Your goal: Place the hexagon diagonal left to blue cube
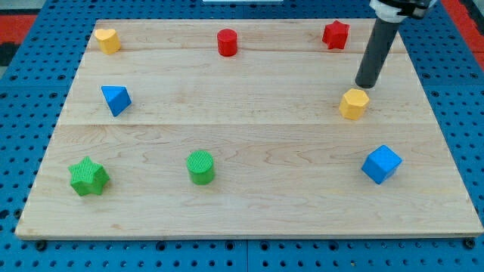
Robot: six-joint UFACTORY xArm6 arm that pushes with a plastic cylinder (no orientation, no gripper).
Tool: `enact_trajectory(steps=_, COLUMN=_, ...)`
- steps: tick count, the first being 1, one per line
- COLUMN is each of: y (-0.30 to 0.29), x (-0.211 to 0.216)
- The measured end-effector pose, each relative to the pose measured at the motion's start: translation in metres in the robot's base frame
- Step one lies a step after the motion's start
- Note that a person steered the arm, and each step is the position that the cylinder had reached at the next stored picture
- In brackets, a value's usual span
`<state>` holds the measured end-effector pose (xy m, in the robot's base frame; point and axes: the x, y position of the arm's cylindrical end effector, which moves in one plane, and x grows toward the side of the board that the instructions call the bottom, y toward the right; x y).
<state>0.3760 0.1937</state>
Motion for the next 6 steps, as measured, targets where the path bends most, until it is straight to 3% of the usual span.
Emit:
enact_trajectory(steps=1, y=-0.004, x=0.064)
enact_trajectory(steps=2, y=-0.025, x=0.085)
enact_trajectory(steps=4, y=0.018, x=0.034)
enact_trajectory(steps=5, y=0.071, x=-0.020)
enact_trajectory(steps=6, y=0.075, x=-0.076)
